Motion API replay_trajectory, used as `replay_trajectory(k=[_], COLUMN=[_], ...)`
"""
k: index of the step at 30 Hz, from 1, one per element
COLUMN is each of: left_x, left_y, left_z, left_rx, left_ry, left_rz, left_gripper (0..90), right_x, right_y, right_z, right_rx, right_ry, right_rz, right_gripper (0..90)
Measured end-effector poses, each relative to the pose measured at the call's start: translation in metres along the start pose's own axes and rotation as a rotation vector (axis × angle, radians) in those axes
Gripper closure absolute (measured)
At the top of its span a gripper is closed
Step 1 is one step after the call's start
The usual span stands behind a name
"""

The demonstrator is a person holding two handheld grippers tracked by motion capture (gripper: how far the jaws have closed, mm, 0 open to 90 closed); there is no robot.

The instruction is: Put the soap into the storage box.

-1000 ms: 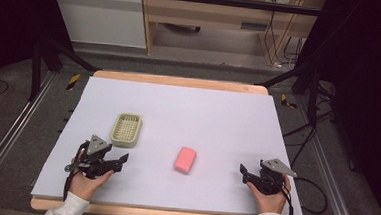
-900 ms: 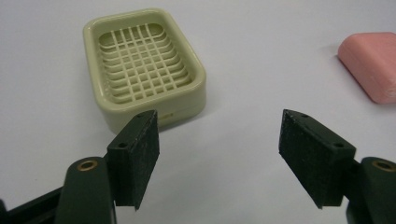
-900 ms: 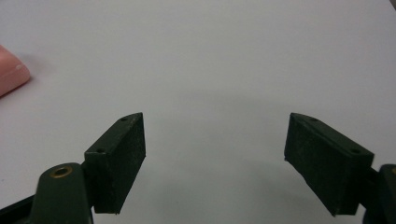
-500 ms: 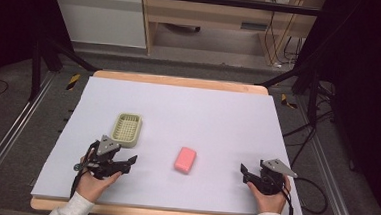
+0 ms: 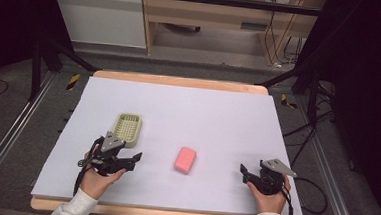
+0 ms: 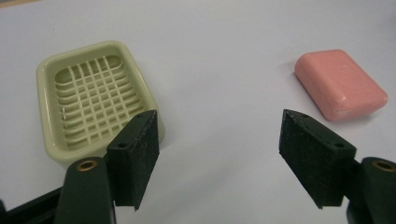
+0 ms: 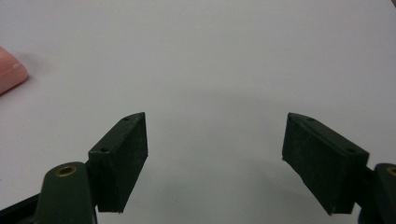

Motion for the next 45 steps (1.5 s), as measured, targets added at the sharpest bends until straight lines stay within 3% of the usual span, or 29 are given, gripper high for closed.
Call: replay_trajectory(k=[12,26,39,45], left_x=[0.005,0.013,0.027,0.03], left_y=[-0.009,-0.018,-0.041,-0.046], left_z=[0.017,0.032,0.048,0.054], left_rx=[0.003,0.035,0.086,0.092], left_ry=[-0.018,0.019,0.054,0.06], left_rz=[-0.023,-0.033,-0.067,-0.08], left_gripper=[28.3,28.0,27.8,27.8], right_x=[-0.001,-0.001,-0.001,0.0], right_y=[0.0,0.0,0.0,0.0], right_z=[0.0,0.0,-0.001,0.0], right_rx=[0.003,-0.001,-0.004,-0.004], right_ry=[-0.008,-0.006,-0.004,0.0], right_rz=[0.001,0.012,0.022,0.025], right_gripper=[27.2,31.7,32.5,33.1])
Point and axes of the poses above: each handheld gripper's, and its own axes: x roughly forward along the jaws, z roughly out of its top, y roughly to its left, the point moved 1 cm from there along x, roughly forward along the jaws, and after that the axes turned 6 degrees about y, right-handed, at the moved point
